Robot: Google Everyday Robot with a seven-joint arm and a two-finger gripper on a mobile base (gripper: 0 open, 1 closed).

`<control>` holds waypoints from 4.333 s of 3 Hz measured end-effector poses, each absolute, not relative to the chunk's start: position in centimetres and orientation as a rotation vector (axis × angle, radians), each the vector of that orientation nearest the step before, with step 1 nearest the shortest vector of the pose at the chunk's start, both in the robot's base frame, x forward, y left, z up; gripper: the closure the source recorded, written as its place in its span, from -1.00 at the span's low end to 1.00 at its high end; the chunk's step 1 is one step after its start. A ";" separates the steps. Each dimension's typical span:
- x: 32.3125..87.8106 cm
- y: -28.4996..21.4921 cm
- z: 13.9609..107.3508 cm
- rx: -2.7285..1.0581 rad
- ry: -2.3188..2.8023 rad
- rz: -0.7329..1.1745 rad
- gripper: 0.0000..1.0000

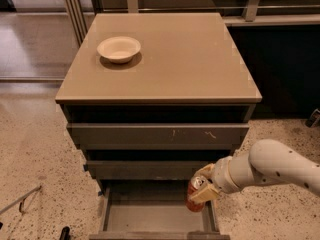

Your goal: Place coke can into bottom drawer

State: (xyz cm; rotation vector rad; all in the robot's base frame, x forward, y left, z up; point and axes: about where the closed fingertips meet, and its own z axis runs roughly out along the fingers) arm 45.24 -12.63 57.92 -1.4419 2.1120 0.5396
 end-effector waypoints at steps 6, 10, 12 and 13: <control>50.4 -13.3 28.9 -1.550 1.859 0.487 1.00; 51.2 -10.1 21.5 -1.631 1.834 0.578 1.00; 51.9 -8.8 19.7 -1.674 1.789 0.551 1.00; 52.2 -7.9 19.5 -1.693 1.742 0.532 1.00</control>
Offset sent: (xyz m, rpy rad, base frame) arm 0.0183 -0.0126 -0.1737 0.0007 -0.0380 0.1222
